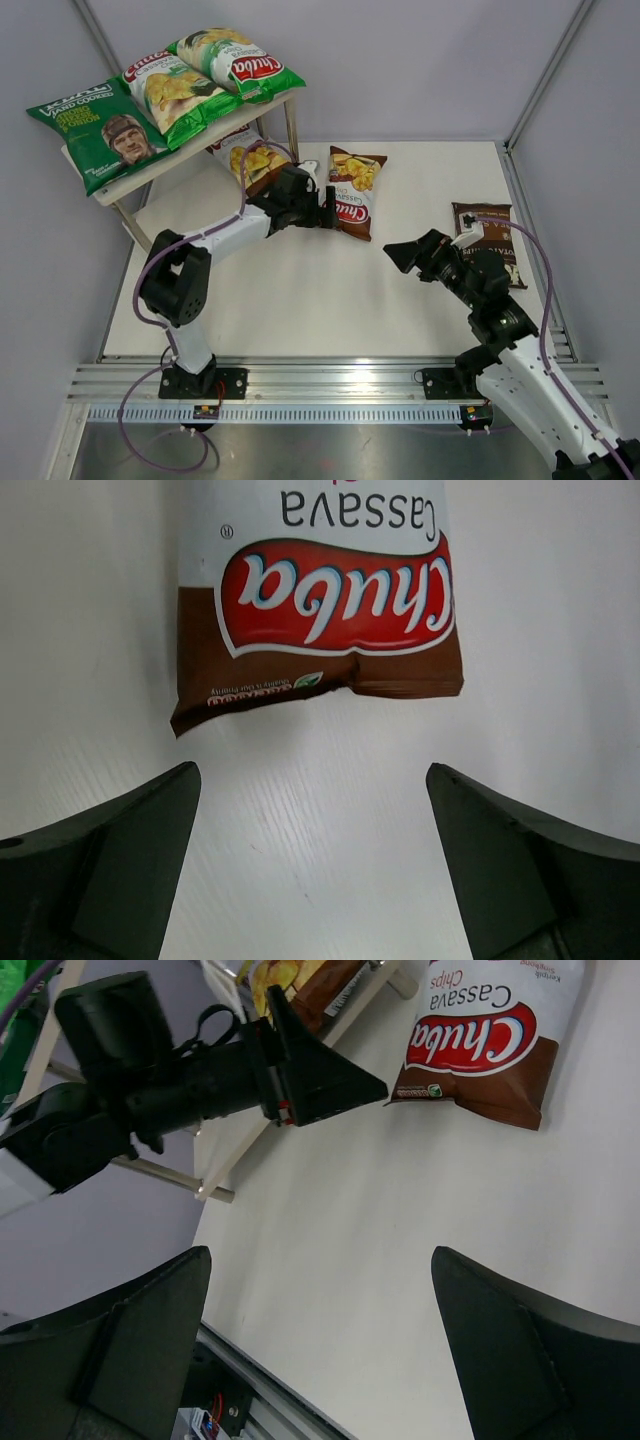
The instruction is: Place and organize the chips bags onto the shelf
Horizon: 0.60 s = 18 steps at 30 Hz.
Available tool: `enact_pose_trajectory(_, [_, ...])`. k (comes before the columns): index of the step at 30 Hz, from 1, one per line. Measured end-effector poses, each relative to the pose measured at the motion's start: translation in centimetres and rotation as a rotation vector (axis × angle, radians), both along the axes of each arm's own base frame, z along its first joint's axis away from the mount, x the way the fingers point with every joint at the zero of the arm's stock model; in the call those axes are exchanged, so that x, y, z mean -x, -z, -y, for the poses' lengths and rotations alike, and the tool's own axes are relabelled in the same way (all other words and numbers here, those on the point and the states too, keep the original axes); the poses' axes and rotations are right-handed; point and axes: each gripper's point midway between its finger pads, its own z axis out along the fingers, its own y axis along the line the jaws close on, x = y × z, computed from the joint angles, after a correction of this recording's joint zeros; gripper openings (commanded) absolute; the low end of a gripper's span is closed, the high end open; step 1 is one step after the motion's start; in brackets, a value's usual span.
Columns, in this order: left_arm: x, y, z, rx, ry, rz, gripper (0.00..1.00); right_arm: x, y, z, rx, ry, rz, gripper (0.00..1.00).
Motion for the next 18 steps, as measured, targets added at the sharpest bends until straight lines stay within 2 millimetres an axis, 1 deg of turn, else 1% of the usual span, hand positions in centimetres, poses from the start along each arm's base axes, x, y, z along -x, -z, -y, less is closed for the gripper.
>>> enact_pose_trajectory(3, [-1.5, 1.1, -0.1, -0.039, 0.025, 0.001, 0.99, 1.3, -1.1, 0.5, -0.013, -0.007, 0.039, 0.99])
enact_pose_trajectory(6, [-3.2, 1.3, -0.6, -0.031, 0.049, 0.007, 0.99, 2.1, -1.6, 0.8, -0.014, -0.013, 0.064, 0.99])
enact_pose_trajectory(8, [-4.2, 1.2, -1.1, -0.005, 0.070, 0.010, 0.99, 2.3, -1.5, 0.9, -0.009, -0.016, 0.066, 0.99])
enact_pose_trajectory(12, [-6.5, 1.8, -1.8, 0.023, 0.088, 0.004, 0.99, 2.5, -0.9, 0.7, 0.005, -0.032, 0.053, 1.00])
enact_pose_trajectory(13, [-7.2, 2.1, -1.7, 0.029, 0.094, 0.005, 0.99, 2.5, -0.8, 0.7, 0.007, -0.035, 0.051, 0.99])
enact_pose_trajectory(15, [-8.0, 2.9, -1.3, 0.039, 0.112, -0.004, 0.99, 2.6, -0.6, 0.5, 0.011, -0.048, 0.047, 1.00])
enact_pose_trajectory(18, [-8.2, 4.5, -0.6, 0.047, 0.137, -0.031, 0.99, 2.7, -0.4, 0.3, 0.014, -0.066, 0.042, 0.99])
